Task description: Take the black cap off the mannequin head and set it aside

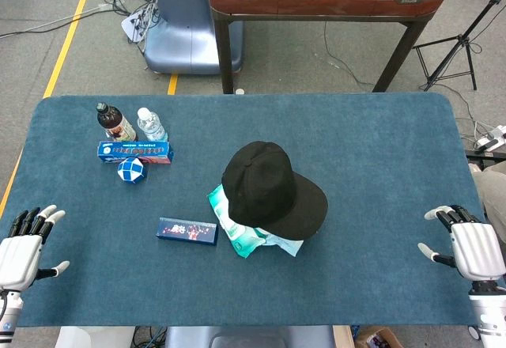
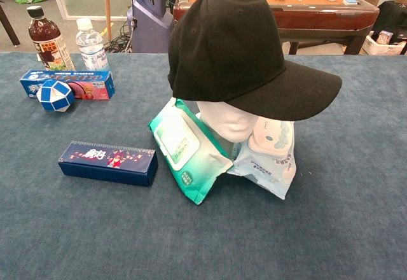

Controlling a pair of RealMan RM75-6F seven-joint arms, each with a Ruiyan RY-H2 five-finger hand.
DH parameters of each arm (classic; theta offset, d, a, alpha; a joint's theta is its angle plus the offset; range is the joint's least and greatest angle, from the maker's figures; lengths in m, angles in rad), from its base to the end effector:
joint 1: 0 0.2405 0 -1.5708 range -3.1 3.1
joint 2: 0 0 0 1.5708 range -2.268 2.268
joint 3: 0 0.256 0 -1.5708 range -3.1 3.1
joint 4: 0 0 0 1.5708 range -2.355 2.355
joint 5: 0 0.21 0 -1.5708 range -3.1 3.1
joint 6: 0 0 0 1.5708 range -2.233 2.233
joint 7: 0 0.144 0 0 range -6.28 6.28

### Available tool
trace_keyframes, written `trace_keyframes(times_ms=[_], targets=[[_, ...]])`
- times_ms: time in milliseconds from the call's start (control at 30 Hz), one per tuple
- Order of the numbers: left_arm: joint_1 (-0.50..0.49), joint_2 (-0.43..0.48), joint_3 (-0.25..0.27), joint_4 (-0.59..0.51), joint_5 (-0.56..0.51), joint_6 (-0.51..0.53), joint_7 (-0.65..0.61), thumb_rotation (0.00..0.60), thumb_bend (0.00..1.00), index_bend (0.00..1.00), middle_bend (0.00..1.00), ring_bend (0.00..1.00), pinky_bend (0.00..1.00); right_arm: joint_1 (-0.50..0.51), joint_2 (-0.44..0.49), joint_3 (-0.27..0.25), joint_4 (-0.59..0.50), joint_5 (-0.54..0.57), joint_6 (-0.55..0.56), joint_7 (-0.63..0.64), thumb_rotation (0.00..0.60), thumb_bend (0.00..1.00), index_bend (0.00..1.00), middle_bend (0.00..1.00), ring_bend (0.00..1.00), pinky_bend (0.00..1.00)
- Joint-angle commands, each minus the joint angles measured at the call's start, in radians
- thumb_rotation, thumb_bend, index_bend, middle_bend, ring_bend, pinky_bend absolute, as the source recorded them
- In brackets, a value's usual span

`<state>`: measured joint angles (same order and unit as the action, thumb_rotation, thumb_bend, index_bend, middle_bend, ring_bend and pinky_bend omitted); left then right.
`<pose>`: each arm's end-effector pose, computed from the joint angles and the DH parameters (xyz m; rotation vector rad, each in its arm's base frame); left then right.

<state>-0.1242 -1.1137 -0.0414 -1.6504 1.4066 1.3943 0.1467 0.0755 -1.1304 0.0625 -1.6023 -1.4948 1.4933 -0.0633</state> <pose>-0.3142 0.1899 0.1487 -1.4288 -0.9073 -0.7467 -0.3128 -0.1808 0.1595 1.3820 -0.8499 0.8655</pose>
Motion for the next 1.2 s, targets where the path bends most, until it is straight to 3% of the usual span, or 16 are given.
trace_keyframes(times_ms=[33,367,700,933,1200], targets=[[-0.005,-0.011,-0.002,-0.001,-0.007,-0.006,0.024,0.6,0.07,0.17,0.12,0.0,0.0,-0.002,0.003,-0.005,-0.007,-0.006,0.0,-0.004,0.6,0.0,0.41,0.4,0.29,0.49],[0.0,-0.012,0.002,0.0,-0.016,-0.006,0.021,0.6,0.07,0.17,0.14,0.02,0.04,0.016,-0.037,-0.004,0.005,-0.071,0.021,-0.026,0.6,0.0,0.44,0.46,0.34,0.49],[0.011,-0.007,0.01,-0.001,0.001,0.01,0.01,0.6,0.07,0.19,0.14,0.03,0.05,0.11,-0.079,0.055,0.01,-0.251,0.085,-0.12,0.6,0.0,0.44,0.79,0.67,0.82],[0.019,-0.003,0.008,-0.003,-0.008,0.018,0.001,0.6,0.07,0.2,0.15,0.03,0.06,0.224,-0.115,0.096,0.047,-0.287,-0.005,-0.151,0.6,0.0,0.44,0.89,0.77,0.89],[0.028,0.002,0.007,-0.003,-0.016,0.027,-0.007,0.6,0.07,0.2,0.15,0.03,0.06,0.304,-0.151,0.083,0.072,-0.295,-0.105,-0.167,0.6,0.0,0.44,0.93,0.8,0.91]])
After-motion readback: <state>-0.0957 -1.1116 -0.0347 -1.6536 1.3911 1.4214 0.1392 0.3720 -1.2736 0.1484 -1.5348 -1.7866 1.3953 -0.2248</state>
